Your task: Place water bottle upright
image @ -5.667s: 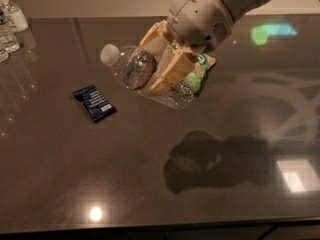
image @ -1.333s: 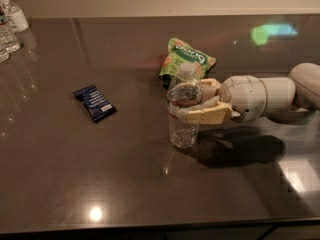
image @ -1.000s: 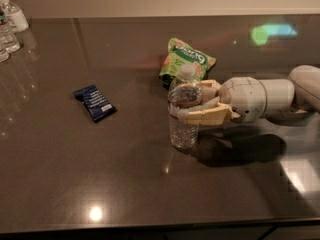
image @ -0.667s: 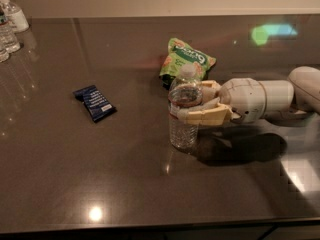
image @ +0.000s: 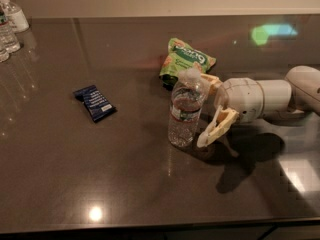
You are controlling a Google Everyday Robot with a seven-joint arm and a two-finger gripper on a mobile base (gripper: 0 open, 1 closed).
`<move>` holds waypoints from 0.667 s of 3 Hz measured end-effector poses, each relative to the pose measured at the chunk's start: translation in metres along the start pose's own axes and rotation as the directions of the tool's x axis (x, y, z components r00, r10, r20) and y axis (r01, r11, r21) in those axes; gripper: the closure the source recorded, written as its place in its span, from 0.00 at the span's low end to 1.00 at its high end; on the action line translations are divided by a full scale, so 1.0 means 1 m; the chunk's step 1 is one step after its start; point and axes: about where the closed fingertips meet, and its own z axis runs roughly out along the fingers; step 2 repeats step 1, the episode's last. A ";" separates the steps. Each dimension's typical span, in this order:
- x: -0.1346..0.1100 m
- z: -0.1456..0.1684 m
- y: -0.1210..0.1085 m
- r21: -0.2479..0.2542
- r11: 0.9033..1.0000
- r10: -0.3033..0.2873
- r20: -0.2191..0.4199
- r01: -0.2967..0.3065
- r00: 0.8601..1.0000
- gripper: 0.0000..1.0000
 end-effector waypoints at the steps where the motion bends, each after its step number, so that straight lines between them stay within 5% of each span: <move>1: 0.000 0.000 0.000 0.000 1.000 0.000 0.000 0.000 1.000 0.00; 2: 0.000 0.000 0.000 0.000 1.000 0.000 0.000 0.000 1.000 0.00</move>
Offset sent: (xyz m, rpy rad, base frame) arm 0.0000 0.0000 0.0000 0.0000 0.0000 0.0000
